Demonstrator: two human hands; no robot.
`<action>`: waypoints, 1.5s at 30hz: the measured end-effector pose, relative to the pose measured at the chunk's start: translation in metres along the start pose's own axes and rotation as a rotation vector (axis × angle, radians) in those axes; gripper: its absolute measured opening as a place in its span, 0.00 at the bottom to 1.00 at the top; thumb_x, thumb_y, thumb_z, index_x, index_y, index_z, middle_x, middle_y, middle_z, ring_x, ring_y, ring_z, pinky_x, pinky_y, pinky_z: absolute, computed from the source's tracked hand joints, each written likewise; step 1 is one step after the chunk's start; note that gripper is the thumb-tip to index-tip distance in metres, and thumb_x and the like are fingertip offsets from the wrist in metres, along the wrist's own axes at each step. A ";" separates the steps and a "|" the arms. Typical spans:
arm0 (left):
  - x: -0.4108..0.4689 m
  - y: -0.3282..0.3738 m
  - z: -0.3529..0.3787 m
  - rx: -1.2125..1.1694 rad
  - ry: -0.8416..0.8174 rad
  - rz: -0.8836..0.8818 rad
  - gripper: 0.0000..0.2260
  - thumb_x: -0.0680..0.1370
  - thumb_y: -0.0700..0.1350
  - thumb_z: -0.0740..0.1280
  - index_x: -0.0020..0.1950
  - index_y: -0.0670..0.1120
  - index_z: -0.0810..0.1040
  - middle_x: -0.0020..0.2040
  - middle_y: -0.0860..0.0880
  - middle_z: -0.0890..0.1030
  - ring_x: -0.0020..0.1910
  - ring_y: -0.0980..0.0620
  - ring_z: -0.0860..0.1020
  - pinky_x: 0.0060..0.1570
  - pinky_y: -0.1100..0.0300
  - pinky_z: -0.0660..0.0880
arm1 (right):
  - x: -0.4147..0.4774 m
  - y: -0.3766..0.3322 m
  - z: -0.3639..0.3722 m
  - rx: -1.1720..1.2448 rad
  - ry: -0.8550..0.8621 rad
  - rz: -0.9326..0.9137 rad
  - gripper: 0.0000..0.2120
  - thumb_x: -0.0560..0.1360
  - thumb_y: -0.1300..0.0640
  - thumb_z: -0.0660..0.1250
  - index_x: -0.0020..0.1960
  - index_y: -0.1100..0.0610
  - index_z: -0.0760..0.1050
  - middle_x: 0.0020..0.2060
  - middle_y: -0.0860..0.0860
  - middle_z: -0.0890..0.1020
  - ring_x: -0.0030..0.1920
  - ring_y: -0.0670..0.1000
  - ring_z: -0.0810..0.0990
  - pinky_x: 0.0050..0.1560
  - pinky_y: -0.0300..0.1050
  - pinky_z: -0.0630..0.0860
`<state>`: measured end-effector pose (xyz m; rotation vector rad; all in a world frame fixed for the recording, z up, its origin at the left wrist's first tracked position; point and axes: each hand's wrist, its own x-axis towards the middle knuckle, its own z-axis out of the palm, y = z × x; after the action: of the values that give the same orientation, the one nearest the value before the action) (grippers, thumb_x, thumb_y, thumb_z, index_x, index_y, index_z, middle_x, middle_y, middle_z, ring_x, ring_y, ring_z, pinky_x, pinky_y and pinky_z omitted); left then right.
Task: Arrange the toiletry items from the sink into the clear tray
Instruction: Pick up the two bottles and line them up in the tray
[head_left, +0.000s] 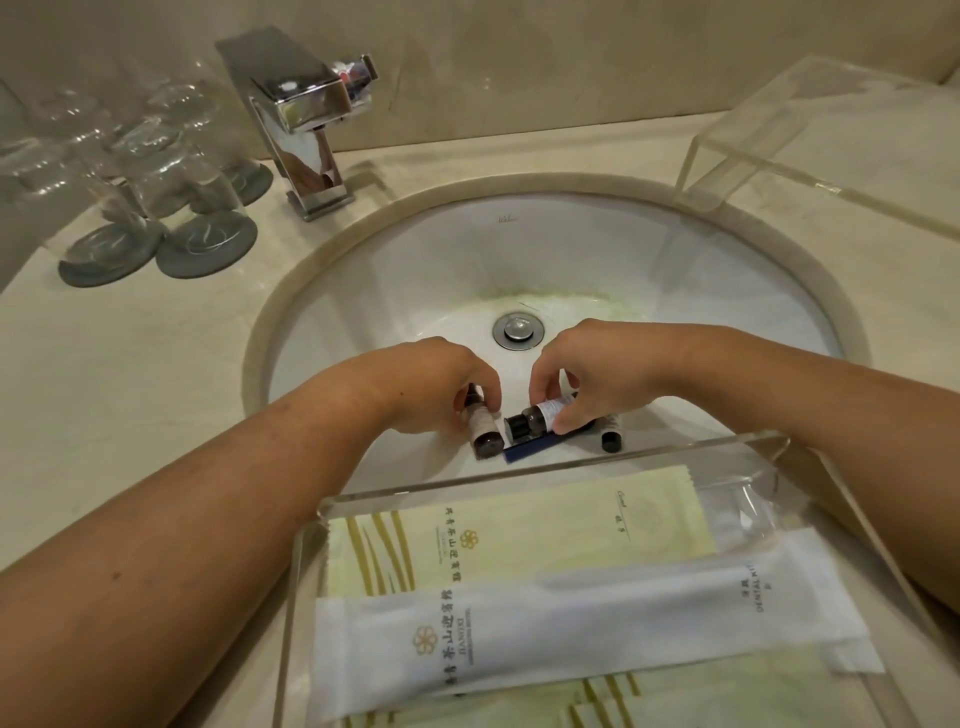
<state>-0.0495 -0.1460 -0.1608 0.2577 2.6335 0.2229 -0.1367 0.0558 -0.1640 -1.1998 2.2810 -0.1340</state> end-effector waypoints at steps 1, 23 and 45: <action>0.000 -0.001 0.000 0.003 -0.001 -0.010 0.13 0.74 0.50 0.73 0.57 0.62 0.80 0.43 0.58 0.77 0.42 0.58 0.74 0.45 0.56 0.74 | -0.001 0.000 -0.001 0.005 0.005 0.005 0.13 0.71 0.44 0.75 0.55 0.41 0.79 0.46 0.36 0.79 0.49 0.43 0.76 0.43 0.38 0.70; -0.116 0.037 -0.046 -0.266 0.619 -0.020 0.10 0.73 0.57 0.75 0.53 0.58 0.81 0.47 0.61 0.82 0.49 0.63 0.78 0.42 0.67 0.71 | -0.127 -0.057 -0.052 0.234 0.665 0.011 0.10 0.70 0.46 0.72 0.51 0.44 0.82 0.43 0.40 0.80 0.44 0.46 0.79 0.40 0.38 0.74; -0.248 0.099 0.023 -0.244 0.579 0.093 0.13 0.70 0.67 0.70 0.49 0.63 0.80 0.48 0.62 0.79 0.51 0.59 0.76 0.42 0.68 0.67 | -0.240 -0.129 0.024 0.104 0.501 -0.138 0.12 0.70 0.37 0.68 0.51 0.38 0.79 0.45 0.37 0.79 0.50 0.41 0.77 0.46 0.35 0.72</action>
<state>0.1905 -0.1022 -0.0500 0.2616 3.1190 0.7425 0.0772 0.1719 -0.0387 -1.3862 2.5637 -0.6627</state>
